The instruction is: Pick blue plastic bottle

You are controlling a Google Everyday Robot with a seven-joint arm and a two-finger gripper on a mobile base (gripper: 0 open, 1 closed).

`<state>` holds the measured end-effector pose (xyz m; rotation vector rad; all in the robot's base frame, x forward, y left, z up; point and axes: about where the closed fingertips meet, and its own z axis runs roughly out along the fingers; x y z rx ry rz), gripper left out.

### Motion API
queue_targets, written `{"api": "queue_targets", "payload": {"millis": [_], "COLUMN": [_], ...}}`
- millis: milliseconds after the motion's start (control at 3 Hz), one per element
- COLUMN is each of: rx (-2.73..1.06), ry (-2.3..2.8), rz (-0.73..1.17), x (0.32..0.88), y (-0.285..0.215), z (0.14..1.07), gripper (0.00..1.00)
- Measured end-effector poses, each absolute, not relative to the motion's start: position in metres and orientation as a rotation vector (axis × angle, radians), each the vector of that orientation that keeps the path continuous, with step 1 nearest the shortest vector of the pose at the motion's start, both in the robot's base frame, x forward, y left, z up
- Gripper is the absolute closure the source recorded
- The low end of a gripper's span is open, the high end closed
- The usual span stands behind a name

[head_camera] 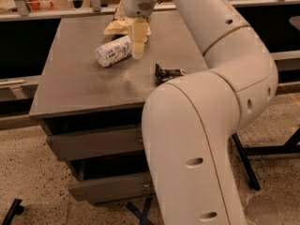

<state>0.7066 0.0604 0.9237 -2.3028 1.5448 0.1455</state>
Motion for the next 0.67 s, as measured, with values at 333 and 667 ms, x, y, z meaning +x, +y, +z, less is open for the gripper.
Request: {"api": "queue_targets", "payload": {"millis": [333, 667], "rx": [-2.320, -2.335], "ry": [1.517, 1.500], "rz": [0.147, 0.150], "x": [0.722, 0.731], "y": [0.091, 0.117], "z": [0.912, 0.901], "gripper": [0.00, 0.00]}}
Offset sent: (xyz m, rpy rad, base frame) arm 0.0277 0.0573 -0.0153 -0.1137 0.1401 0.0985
